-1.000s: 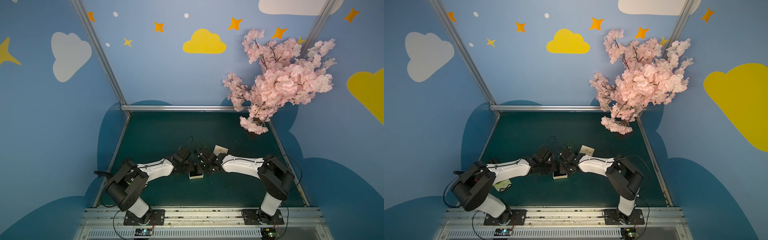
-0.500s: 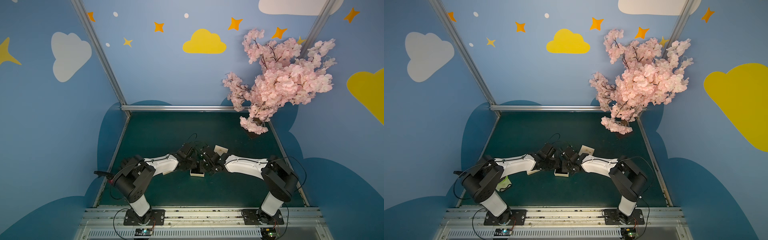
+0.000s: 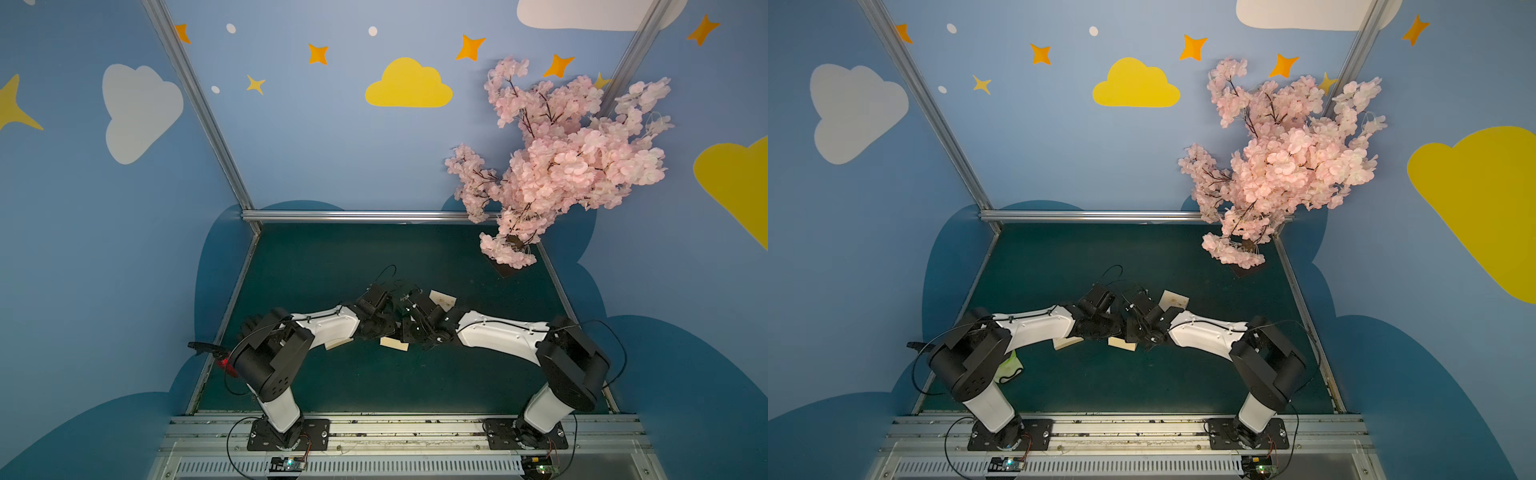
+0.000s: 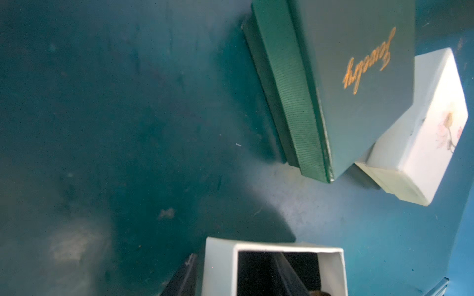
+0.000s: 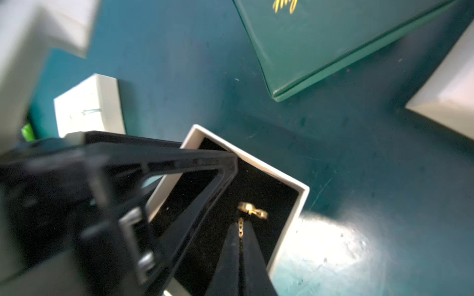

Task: Take the rings out of the lift-off lid box
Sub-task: Take out the ring from the jewelry box, then place the ring at the center of the board, then move the jewelry box to the center of the board.

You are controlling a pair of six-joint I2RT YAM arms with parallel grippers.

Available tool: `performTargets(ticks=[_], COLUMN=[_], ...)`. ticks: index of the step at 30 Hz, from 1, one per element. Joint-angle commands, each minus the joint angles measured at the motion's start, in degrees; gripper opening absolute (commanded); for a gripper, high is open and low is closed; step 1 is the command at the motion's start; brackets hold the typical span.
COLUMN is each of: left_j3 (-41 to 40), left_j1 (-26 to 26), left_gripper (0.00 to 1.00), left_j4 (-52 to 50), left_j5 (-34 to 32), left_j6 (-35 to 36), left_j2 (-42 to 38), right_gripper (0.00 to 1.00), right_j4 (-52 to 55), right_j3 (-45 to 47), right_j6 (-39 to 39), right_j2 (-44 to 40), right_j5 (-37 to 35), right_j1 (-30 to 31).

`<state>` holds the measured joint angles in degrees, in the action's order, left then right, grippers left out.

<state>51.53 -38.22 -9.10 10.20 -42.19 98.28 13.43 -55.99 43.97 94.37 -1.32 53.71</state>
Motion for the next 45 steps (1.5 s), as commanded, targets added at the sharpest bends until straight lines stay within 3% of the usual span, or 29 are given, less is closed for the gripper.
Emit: performTargets(ticks=[1, 20, 26, 45], left_j3=[-2.0, -2.73, -1.06, 17.5], left_j1=[-0.46, -0.53, -1.5, -5.82], left_gripper=[0.48, 0.49, 0.49, 0.54], left_j4=[-5.49, -4.85, -3.9, -4.28], left_j5=[-1.85, -2.35, -2.37, 3.34], left_j6=[0.71, 1.23, 2.56, 9.8], left_j2=[4.9, 2.13, 1.84, 11.41], right_gripper=[0.02, 0.02, 0.03, 0.11], right_j4=[1.17, 0.93, 4.72, 9.51], right_j3=[0.62, 5.84, 11.63, 20.11], right_j6=[0.13, 2.44, 3.76, 0.43], right_j2=[-2.78, -10.75, -15.68, -19.27], right_j5=[-0.81, -2.96, -6.43, -3.71], right_j1=[-0.1, -2.42, -7.81, -25.2])
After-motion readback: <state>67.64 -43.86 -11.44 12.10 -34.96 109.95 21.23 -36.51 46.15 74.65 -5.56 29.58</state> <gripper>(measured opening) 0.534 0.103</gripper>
